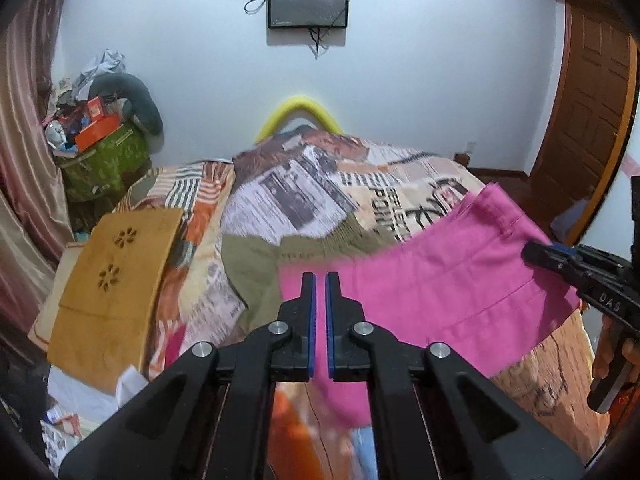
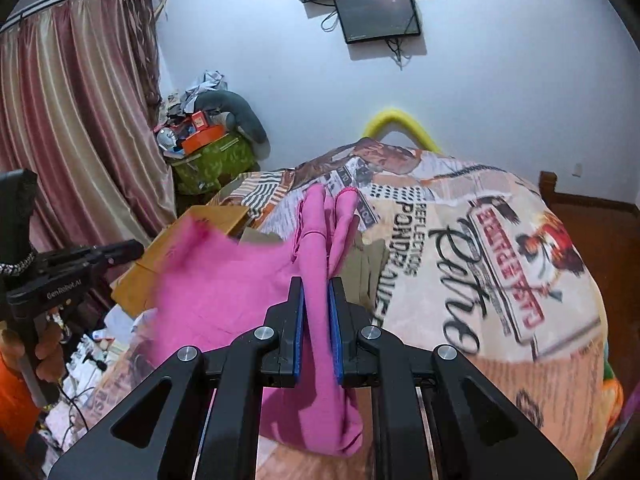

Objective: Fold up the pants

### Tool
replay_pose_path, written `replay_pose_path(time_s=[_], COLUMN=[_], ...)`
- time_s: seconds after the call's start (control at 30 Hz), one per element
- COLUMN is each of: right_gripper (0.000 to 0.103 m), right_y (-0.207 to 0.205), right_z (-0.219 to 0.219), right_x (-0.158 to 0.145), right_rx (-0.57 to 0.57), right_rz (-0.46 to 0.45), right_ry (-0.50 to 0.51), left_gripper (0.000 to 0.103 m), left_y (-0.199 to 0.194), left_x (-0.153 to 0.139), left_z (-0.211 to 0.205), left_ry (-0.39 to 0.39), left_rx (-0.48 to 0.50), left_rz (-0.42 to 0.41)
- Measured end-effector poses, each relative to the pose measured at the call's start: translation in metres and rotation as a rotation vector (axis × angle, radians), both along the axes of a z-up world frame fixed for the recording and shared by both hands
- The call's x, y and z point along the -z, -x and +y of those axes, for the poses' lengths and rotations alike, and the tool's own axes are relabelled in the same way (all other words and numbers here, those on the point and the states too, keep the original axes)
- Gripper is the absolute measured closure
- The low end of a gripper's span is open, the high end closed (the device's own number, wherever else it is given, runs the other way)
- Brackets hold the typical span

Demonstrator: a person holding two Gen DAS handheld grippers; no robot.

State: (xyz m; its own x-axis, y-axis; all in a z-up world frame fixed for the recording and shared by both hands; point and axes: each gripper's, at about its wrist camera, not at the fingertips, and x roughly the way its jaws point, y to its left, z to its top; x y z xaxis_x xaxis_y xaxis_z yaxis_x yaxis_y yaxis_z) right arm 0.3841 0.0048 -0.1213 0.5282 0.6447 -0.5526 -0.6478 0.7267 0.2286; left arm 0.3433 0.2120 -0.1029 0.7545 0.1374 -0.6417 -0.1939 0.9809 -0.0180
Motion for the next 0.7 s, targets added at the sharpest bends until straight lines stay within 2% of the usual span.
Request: replay_pose_path(time_s=[0.13,0.23,0.43,0.53,0.6,0.63,0.7], right_gripper=[0.099,0.099,0.099,0.099,0.098,0.096,0.081], right_y=[-0.026,-0.042,-0.056,-0.062,-0.067,-0.069,-0.075], right_z=[0.027,0.034,0.013,-0.005,-0.016,-0.023,-0.036], right_x=[0.015,0.037,0.071,0.08,0.085,0.087,0.091], right_rx=[-0.015,-0.018,0.013,0.033,0.041,0.046,0.071], right_rz=[-0.029,0.007,0.054,0.059,0.083,0.098,0.121], right_ry=[0.062,0.103,0.168,0.195,0.192,0.185,0.179], left_gripper=[0.1,0.1,0.097,0.089,0.075,0.071,0.058], left_y=[-0.028,-0.044,-0.056,-0.059,-0.062,-0.063,-0.068], left_x=[0.024,0.063,0.126,0.135,0.136,0.136,0.135], left_z=[0.024,0.036,0.016,0.005,-0.005,-0.011,-0.022], left_ry=[0.037,0.086,0.043,0.06,0.075,0.089,0.101], left_rx=[-0.011,-0.002,0.053,0.082,0.096,0.109,0.125], left_rz=[0.033,0.108,0.241,0.254,0.254,0.247,0.238])
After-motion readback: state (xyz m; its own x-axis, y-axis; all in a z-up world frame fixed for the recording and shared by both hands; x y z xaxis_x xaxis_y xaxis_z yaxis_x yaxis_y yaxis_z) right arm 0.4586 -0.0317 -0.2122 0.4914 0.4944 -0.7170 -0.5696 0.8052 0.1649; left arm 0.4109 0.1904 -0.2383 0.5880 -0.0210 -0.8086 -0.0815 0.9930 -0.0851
